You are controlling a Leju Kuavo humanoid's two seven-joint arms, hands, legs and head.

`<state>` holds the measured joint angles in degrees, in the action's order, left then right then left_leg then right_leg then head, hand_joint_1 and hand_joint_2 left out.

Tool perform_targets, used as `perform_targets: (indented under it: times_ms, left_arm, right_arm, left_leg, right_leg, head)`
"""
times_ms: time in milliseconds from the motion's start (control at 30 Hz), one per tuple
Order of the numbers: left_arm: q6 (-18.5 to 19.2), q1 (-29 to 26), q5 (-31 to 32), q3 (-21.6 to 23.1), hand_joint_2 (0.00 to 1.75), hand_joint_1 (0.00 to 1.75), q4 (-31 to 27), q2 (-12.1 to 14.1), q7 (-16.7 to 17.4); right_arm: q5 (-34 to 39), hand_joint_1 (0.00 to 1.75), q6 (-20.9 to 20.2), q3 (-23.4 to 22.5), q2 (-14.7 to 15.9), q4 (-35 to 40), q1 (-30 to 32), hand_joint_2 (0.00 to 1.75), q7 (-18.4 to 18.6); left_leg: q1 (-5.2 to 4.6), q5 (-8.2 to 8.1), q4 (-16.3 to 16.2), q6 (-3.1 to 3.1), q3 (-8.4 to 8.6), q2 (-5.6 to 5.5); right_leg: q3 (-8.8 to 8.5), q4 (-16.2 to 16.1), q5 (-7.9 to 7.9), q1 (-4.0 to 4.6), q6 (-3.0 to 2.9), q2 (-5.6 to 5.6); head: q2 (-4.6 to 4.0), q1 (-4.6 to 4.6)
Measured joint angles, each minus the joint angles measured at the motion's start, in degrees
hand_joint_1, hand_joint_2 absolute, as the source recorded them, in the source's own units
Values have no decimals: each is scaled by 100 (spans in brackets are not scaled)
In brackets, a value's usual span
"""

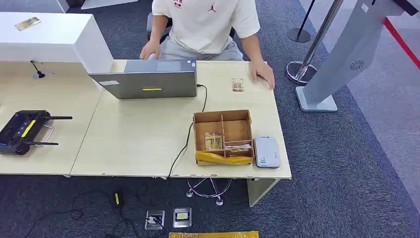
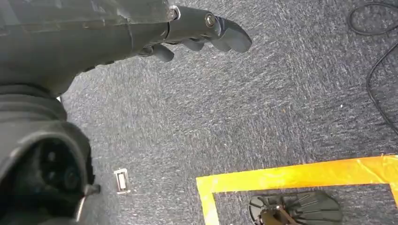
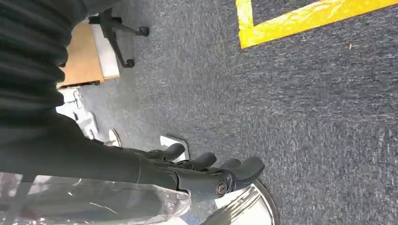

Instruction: Pass the card to the sensor for recognition and then transmit it.

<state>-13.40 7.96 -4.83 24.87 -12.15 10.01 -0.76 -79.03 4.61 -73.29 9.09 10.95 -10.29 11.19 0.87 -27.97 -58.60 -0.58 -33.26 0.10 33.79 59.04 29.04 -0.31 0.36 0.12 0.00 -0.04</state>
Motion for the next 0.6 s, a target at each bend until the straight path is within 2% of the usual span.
perform_targets:
  times_ms: [367,600]
  left_arm:
    - [-15,-1,-24,0,0,0,0,33,0]
    - [-39,-1,-70,0,0,0,2,184,-2]
  right_arm:
    - [-83,0,13,7,0,0,3,175,-76]
    - [-94,0,89,61,24,0,4,175,-122]
  left_leg:
    - [0,0,0,0,0,0]
    - [0,0,0,0,0,0]
  right_leg:
    - [0,0,0,0,0,0]
    - [0,1,0,0,0,0]
  head:
    - [0,-2]
    - [0,0]
